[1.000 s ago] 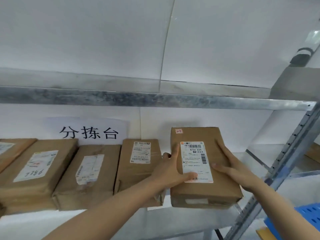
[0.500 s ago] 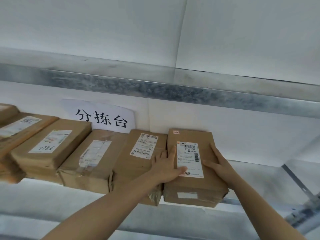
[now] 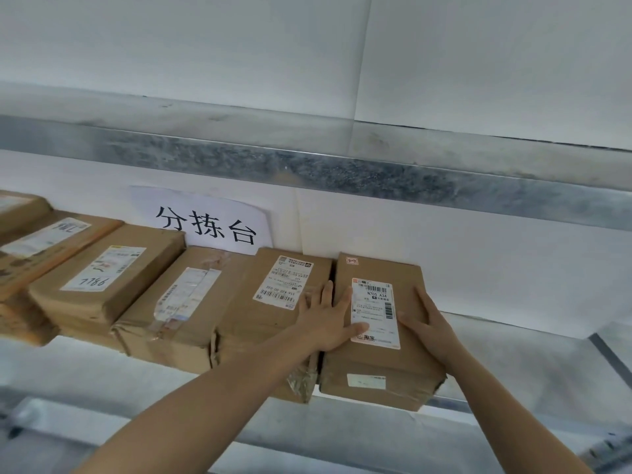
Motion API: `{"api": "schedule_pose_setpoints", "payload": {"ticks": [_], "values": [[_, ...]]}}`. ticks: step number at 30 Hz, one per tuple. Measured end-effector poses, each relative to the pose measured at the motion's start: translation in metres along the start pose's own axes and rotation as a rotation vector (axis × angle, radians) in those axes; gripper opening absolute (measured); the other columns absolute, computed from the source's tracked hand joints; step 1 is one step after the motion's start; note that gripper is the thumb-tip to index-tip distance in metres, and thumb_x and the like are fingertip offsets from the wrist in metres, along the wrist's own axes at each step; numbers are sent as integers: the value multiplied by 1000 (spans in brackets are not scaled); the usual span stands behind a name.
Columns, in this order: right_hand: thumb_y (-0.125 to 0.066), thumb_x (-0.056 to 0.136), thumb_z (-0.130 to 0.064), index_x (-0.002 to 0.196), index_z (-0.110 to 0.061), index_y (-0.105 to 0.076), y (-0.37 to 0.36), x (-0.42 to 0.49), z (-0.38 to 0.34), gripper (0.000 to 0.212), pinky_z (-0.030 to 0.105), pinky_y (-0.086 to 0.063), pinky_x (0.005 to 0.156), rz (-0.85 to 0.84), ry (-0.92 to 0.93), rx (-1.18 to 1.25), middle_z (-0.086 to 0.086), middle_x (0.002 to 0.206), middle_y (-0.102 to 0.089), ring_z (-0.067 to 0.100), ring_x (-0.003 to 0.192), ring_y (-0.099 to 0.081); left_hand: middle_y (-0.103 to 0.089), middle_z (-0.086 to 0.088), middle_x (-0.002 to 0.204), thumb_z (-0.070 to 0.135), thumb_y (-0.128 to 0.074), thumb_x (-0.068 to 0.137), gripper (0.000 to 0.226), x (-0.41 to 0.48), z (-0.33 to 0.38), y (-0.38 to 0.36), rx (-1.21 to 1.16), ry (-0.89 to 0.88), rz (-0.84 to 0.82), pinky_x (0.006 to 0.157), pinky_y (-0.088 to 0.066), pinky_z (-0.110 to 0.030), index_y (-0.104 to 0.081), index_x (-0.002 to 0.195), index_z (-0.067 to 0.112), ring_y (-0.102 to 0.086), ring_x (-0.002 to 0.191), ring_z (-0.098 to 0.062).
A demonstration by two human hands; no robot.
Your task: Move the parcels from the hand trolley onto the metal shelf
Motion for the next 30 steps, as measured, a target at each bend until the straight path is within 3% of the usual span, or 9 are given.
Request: {"api": "schedule_pose_setpoints", "payload": {"ticks": [3,7,9,14,18,20,24,28,30], "values": [[-55,88,-46,148,-35,-10,2,2,0,76,44,-40,103,-8,4,-200,15,144,-38,33,122,-48,15,-14,158,66,-28,90,83,-1,1,0,11,-2,-11,117,3,-54,11,150,24,15,145,-31],[-48,87,-55,149,-35,-5,4,1,5,78,46,-30,111,-51,-53,-406,17,156,1,41,135,-31,4,-13,159,65,-30,90,83,-6,2,2,22,-26,5,117,0,-53,7,150,23,10,146,-31],[-48,85,-59,149,-31,-10,7,1,2,80,49,-30,111,-21,-33,-500,14,157,4,40,139,-25,-1,-14,159,63,-32,91,80,-9,1,6,27,-53,35,118,-3,-51,3,151,24,5,146,-33],[-49,87,-55,145,-22,-25,10,-6,-11,71,51,-28,112,14,-3,-635,14,157,-5,37,142,-19,-6,-13,158,55,-35,95,69,-23,-8,16,-101,-74,50,117,-11,-46,-11,151,22,-5,146,-32],[-56,88,-40,136,-14,-38,0,-10,-49,57,42,-33,106,47,151,-594,12,147,-31,30,135,-31,-24,-11,153,45,-39,97,59,-39,-29,29,-175,-68,129,116,-23,-43,-28,146,14,-23,141,-30],[-56,88,-41,136,-14,-40,-13,-13,-75,58,38,-34,104,43,242,-560,10,145,-38,27,134,-33,-34,-14,147,40,-41,97,53,-47,-48,34,-208,-35,165,112,-29,-40,-38,141,10,-32,136,-31],[-56,89,-42,142,-19,-33,-57,-27,-130,63,34,-33,104,-33,379,-489,7,147,-35,25,132,-38,-30,-8,152,37,-43,98,51,-70,-92,46,-278,39,228,114,-19,-32,-38,142,12,-25,140,-24],[-60,85,-45,145,-20,-26,-119,-41,-173,74,40,-25,113,-141,486,-464,6,150,-31,22,139,-27,-26,-4,153,45,-51,92,59,-102,-145,56,-352,92,317,113,-27,-36,-38,141,17,-31,138,-24],[-61,84,-47,146,-22,-22,-155,-47,-189,77,43,-22,115,-209,523,-441,7,152,-26,22,141,-22,-26,-1,153,50,-53,89,66,-125,-174,62,-349,115,400,110,-26,-25,-35,143,17,-33,137,-22]]}}
Point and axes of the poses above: each hand's wrist, its own x-axis towards the middle knuckle, its own y-axis out of the back of the hand, z = x × y, the point moved 8 cm from there along x, towards the middle knuckle
